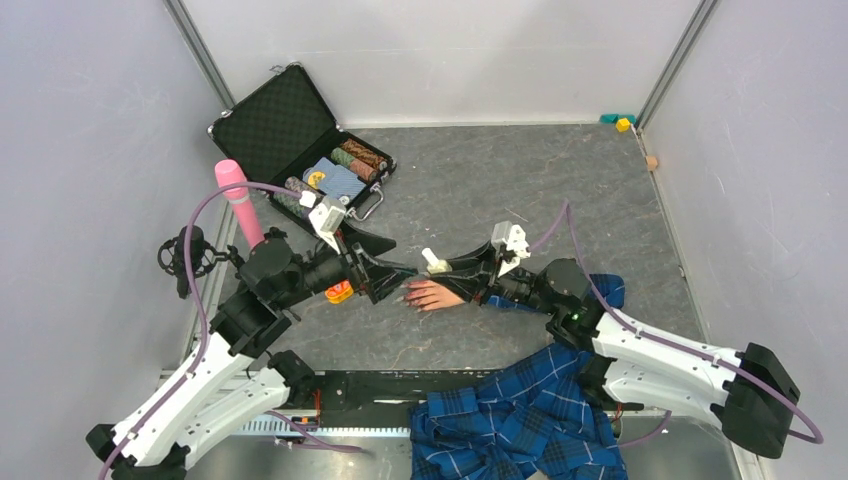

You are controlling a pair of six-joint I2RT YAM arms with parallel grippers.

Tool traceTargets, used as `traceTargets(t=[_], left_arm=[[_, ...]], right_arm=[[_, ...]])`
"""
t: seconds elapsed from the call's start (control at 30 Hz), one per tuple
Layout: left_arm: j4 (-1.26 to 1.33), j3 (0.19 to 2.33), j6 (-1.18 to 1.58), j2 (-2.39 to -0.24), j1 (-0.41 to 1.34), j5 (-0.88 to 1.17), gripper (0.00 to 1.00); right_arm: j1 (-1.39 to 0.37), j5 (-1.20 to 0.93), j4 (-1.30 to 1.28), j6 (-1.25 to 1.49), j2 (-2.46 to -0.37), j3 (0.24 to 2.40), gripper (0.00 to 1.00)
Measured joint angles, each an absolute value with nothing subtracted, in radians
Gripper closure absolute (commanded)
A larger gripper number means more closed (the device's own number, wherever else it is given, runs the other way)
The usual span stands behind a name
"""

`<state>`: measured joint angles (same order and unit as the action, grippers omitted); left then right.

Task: Paint the nails
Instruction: Screw the nail polish bottle.

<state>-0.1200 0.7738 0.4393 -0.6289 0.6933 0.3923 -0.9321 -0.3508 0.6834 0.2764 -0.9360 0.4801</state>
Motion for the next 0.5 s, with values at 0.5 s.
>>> traceTargets(t=[0.5], left_arm=[[-0.024,0.671,0.745,-0.885,0.660,0.273,0.27]], right_arm=[[-1.150,0.285,0.439,0.058,-1.079,0.520,1.00]])
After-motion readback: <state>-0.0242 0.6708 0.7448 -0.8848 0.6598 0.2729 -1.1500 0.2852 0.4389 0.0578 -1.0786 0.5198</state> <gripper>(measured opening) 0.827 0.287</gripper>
